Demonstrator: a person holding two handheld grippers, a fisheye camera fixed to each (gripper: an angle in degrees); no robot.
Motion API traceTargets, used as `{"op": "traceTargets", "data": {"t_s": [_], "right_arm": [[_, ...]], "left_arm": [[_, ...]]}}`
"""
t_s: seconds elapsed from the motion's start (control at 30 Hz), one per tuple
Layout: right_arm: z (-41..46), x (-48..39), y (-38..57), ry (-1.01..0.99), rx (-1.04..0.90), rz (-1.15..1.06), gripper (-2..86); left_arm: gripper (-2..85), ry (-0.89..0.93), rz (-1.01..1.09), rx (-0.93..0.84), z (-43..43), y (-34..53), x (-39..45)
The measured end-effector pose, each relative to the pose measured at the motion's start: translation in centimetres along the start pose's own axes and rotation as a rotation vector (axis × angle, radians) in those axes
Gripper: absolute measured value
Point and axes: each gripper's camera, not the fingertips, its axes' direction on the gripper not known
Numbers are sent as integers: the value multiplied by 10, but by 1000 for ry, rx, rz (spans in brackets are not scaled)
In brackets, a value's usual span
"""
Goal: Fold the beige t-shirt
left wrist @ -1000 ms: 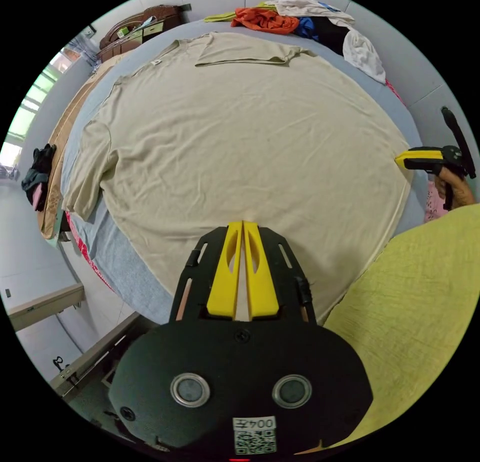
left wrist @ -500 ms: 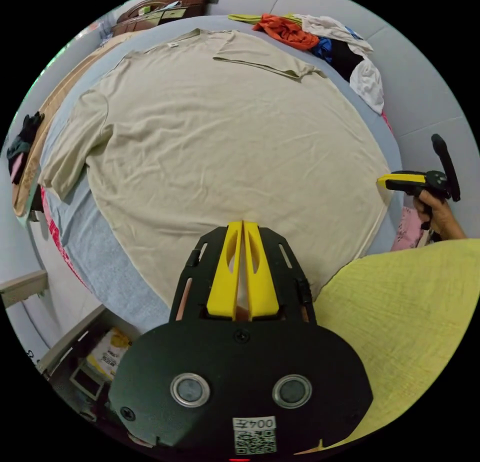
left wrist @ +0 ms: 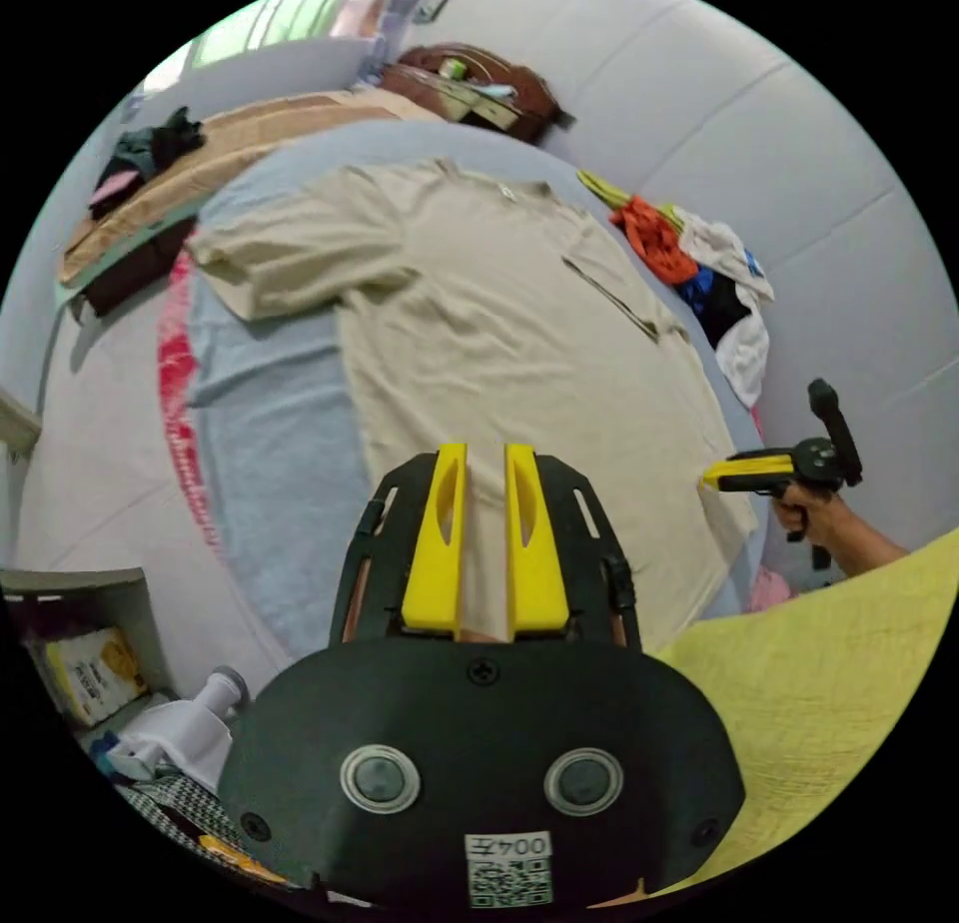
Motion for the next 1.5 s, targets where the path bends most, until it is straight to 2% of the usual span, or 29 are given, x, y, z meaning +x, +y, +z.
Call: {"op": "traceTargets", "data": {"t_s": [0.13,0.33,0.5,0.57,0.77,0.9,1.03,1.2,1.37,1.5], "right_arm": [[-39,-65,-122,-110,149,-219,57],[-45,-231,-307,10,232,-613,83],[-9,-350,-402,137,139,-838,88],[18,-392,-433,201,35,-921,94],[83,-446,-466,407,-137,-1027,88],[106,-452,-470,528,-157,-1043,33],[80,-436,-465,501,-49,-1027,-1],[24,-373,-460,306,104,-908,-7],[-31,-249,-423,40,376,-716,-5],[-42,-155,-384,-41,508,-555,0]], "left_arm": [[67,-92,-13,67,-20,-12,-44],[77,-207,86,107,-35,-28,-73],[86,-249,162,108,-38,-31,-88],[87,-243,183,91,-37,-32,-92],[76,-223,240,20,-29,-36,-100],[29,-263,231,1,-31,-39,-107],[11,-277,211,34,-48,-44,-109],[5,-340,284,98,-80,-57,-88],[6,-421,445,176,-102,-75,-48],[10,-400,585,256,-108,-91,-14]]}}
